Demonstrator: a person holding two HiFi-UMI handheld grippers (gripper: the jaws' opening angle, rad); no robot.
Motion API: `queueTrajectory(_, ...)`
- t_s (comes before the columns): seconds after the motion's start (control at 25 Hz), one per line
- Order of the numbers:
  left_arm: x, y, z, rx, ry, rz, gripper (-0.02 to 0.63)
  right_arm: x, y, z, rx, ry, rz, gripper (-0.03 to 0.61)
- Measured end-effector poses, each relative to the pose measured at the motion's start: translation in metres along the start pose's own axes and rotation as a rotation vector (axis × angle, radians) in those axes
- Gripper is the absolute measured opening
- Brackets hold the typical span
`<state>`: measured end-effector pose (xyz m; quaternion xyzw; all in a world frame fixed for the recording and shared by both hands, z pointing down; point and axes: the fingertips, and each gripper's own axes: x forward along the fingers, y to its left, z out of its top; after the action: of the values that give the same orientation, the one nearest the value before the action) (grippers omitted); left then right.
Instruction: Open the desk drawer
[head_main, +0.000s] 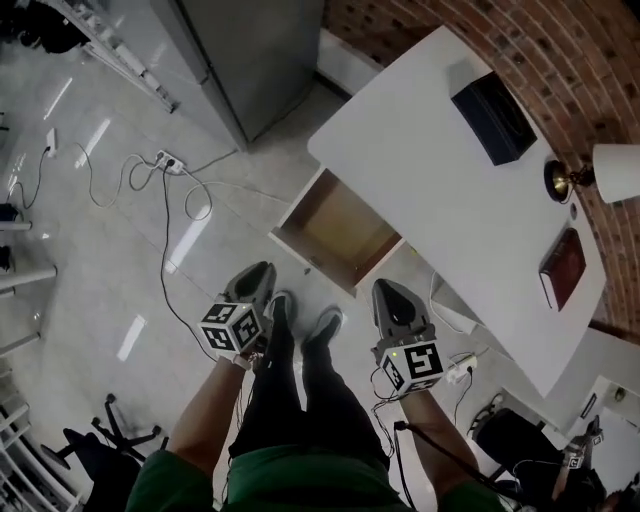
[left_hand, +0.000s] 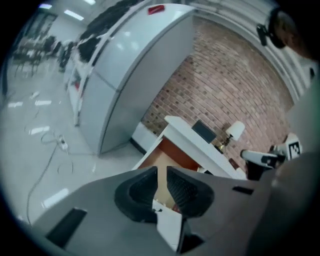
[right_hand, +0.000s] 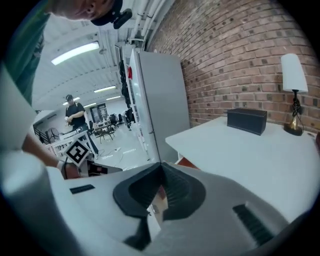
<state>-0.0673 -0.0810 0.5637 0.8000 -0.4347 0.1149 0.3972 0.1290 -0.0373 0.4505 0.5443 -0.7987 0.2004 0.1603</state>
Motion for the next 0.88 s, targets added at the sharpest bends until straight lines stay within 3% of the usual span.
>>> queueTrajectory(0.16,-0.035,-0.081,0.093,0.358,-0.077,-0.004,0.043,-0.016,-0.006,0.08,-0.053,-0.087,-0.036,-0.002)
queueTrajectory(0.32,-0.073,-0.153,0.183,0.51,-0.259,-0.07,0.043,-0.045,-0.007,0.168,-0.157,-0.198,-0.05,-0.009)
queueTrajectory(0.44,-0.099,-0.192,0.225,0.617,-0.361,-0.083,0.041,-0.071,0.001,0.216,-0.257,-0.282,-0.059,0.002)
queueTrajectory(0.52,-0.112,-0.215,0.238,0.652,-0.377,-0.107,0.041,-0.091,0.002,0.239,-0.284,-0.334,-0.091,0.002)
queueTrajectory(0.68,-0.13,-0.258,0.258,0.605,-0.404,-0.19,0.041,-0.13,0.004,0.275,-0.267,-0.446,-0.149,0.002)
queueTrajectory(0.88,-0.153,-0.297,0.27,0.597,-0.447,-0.237,0.041,-0.161,0.018,0.288,-0.287,-0.504,-0.171,0.0)
